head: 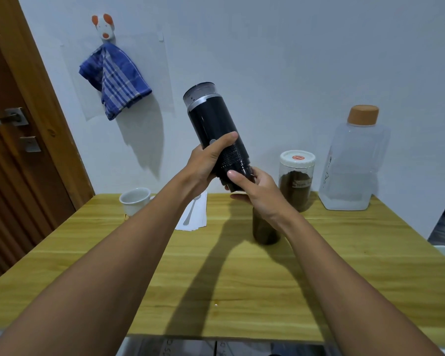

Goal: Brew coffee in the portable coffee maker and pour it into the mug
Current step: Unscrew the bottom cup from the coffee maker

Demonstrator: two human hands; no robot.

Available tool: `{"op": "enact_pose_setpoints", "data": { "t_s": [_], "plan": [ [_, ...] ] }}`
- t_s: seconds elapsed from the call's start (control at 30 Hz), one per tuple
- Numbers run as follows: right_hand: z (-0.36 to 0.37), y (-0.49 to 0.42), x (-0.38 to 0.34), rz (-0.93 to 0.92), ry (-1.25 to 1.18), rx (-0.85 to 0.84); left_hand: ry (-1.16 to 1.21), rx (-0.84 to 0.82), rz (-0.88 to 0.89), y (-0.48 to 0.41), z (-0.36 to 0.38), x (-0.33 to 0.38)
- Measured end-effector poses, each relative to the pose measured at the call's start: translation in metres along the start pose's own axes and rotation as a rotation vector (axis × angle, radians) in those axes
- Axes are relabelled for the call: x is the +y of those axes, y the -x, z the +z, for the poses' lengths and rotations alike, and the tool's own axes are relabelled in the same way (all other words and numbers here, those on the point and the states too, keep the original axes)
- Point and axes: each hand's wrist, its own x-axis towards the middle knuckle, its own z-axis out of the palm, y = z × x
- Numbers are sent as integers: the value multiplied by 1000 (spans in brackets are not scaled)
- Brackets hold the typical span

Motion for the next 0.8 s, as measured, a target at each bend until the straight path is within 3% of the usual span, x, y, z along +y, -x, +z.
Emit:
{"op": "enact_pose_setpoints", "data": {
  "t_s": [0.17,0.33,0.47,0.6,0.8],
  "plan": [
    [15,6,-1,-86,344,274,28,98,-13,4,10,-3],
    [24,9,7,-154,497,438,86,289,-34,0,21,0],
    [12,12,10,-87,325,387,135,329,-50,-4,10,6],
    [-13,16,9,-56,262,278,-108,289,-22,4,-12,-12],
    [-36,21,14,-92,317,201,-276,206,-65,19,-31,-59]
  ]
}}
